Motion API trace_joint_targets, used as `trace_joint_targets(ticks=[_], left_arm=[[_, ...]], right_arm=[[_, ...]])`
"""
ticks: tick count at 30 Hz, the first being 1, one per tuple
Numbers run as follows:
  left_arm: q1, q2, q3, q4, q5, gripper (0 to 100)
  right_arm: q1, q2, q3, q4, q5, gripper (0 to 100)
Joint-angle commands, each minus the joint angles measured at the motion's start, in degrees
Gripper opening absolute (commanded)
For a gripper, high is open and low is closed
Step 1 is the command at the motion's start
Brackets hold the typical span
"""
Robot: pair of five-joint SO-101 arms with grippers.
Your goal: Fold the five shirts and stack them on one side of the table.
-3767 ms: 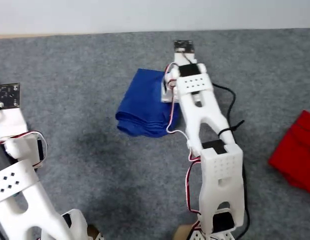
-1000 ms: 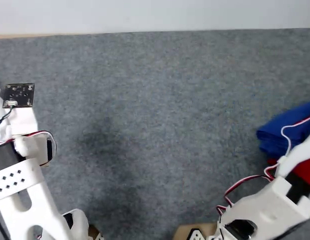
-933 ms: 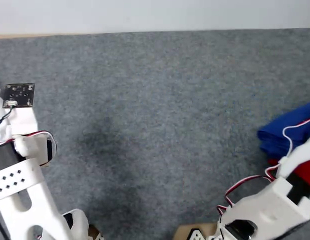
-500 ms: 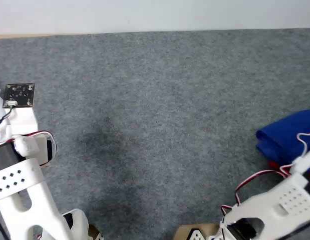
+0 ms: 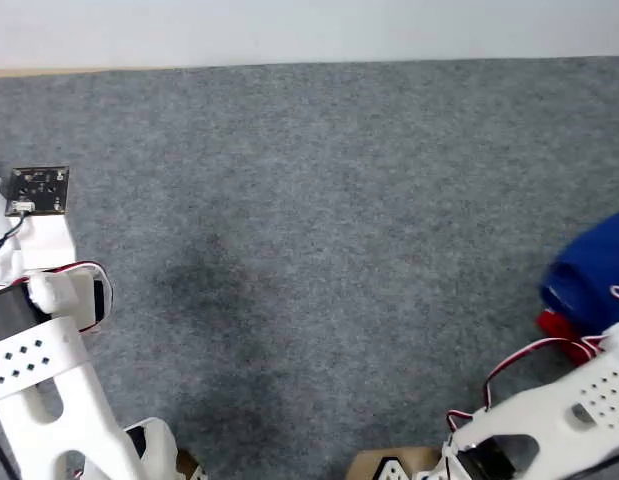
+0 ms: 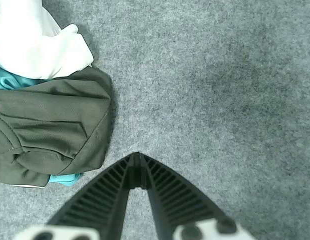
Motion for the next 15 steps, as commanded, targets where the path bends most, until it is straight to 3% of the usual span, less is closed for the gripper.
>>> trace_joint_targets(ticks=[1,12,15], left_arm=[[0.26,-0.88,-0.22,-1.41,0.09,0],[0.26,-0.88,-0.22,-1.41,0.09,0],[0.26,-0.88,-0.22,-1.41,0.09,0]], right_arm=[[1.01,-0.57,-3.52,-2.42,0.79,1.0],[2.86,0.31,-3.52,-1.71,4.92,2.0],[2.95,-0.84,-3.6,1.45,4.48,12.3]])
